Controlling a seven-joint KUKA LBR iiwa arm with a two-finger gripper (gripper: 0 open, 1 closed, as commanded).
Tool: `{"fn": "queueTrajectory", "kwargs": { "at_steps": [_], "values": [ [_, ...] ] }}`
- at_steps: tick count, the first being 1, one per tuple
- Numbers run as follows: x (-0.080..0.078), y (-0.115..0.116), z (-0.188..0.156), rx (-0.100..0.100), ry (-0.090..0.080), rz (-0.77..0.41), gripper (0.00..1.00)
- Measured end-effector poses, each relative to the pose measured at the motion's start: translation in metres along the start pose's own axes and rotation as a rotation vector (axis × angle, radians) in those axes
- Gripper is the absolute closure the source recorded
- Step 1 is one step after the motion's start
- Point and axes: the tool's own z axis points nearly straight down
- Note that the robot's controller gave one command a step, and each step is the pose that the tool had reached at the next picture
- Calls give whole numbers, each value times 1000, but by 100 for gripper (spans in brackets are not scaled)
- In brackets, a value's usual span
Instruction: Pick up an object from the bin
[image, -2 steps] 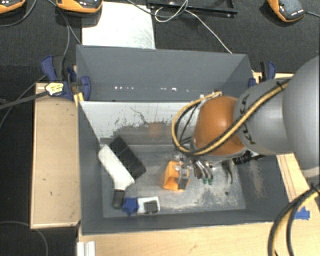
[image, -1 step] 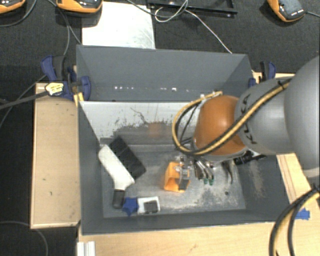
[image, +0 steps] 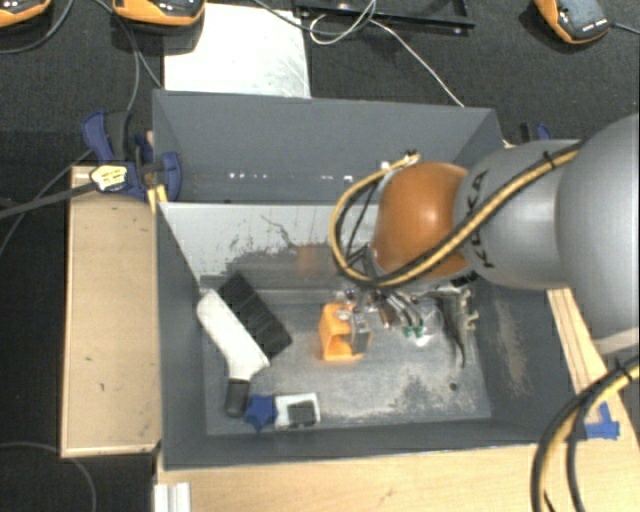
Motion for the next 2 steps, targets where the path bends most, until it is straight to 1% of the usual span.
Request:
{"fn": "queueTrajectory", "kwargs": {
  "at_steps": [1, 2],
  "values": [
    [0, 0, 0, 0, 0, 2, 100],
    [-11, -9, -100, 0, -2, 22, 100]
  ]
}}
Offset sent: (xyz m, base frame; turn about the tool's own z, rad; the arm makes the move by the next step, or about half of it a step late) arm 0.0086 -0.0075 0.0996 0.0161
